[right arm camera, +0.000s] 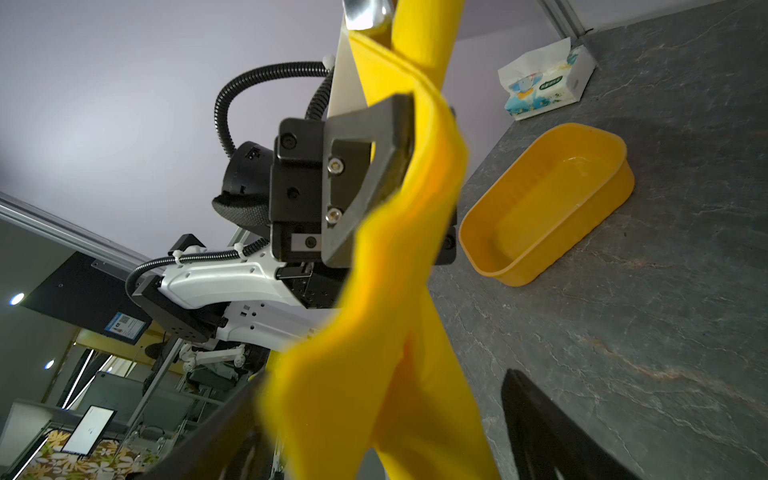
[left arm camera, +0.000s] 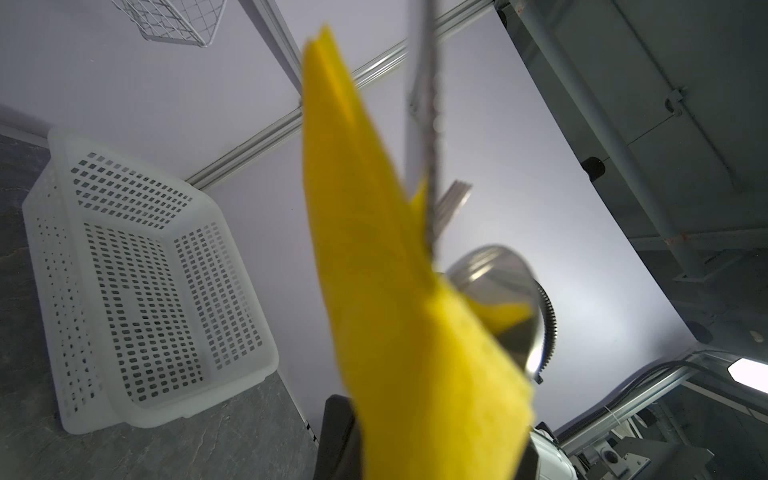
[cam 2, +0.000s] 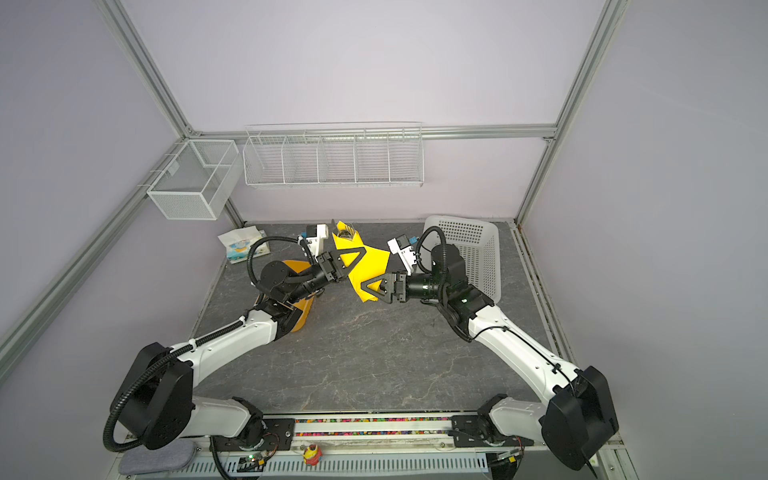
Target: Place the utensils on the paper napkin and roll it up
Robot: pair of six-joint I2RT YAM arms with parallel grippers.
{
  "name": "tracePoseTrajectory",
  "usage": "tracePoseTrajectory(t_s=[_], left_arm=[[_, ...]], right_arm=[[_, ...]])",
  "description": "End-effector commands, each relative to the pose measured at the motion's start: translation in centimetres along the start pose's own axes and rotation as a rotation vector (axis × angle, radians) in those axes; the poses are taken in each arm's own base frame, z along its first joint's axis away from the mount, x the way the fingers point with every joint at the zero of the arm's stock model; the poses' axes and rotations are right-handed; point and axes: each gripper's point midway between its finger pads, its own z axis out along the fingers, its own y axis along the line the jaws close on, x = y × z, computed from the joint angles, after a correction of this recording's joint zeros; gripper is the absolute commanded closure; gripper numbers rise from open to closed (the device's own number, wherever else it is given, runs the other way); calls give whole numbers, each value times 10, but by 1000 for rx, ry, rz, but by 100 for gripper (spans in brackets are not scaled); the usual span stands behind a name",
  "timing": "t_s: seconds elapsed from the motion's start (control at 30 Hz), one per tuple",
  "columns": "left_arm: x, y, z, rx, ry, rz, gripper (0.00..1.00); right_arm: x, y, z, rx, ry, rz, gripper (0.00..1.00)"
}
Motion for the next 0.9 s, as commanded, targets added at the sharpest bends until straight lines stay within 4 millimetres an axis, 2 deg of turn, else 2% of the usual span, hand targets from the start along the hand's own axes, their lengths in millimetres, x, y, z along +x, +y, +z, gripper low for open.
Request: tracePoseTrajectory(t_s=[0.0, 0.13, 0.3, 0.6, 0.73, 0.87], left_arm=[[-8, -21, -2, 62, -31, 9, 100], [-9, -23, -2, 74, -32, -1, 100], [-9, -23, -2, 76, -32, -4, 100], [-11, -27, -2, 96, -40, -12, 100], [-12, -27, -1, 113, -45, -26, 100], [-12, -27, -1, 118, -47, -31, 100]], right_arm=[[6, 8, 5, -31, 54, -41, 11], [9, 8, 7, -41, 70, -39, 15], [9, 6, 5, -19, 56, -40, 42], [6, 7, -5, -10, -7, -35, 69], [6, 9, -5, -32, -19, -24, 75], [4, 10, -5, -40, -27, -23, 76]])
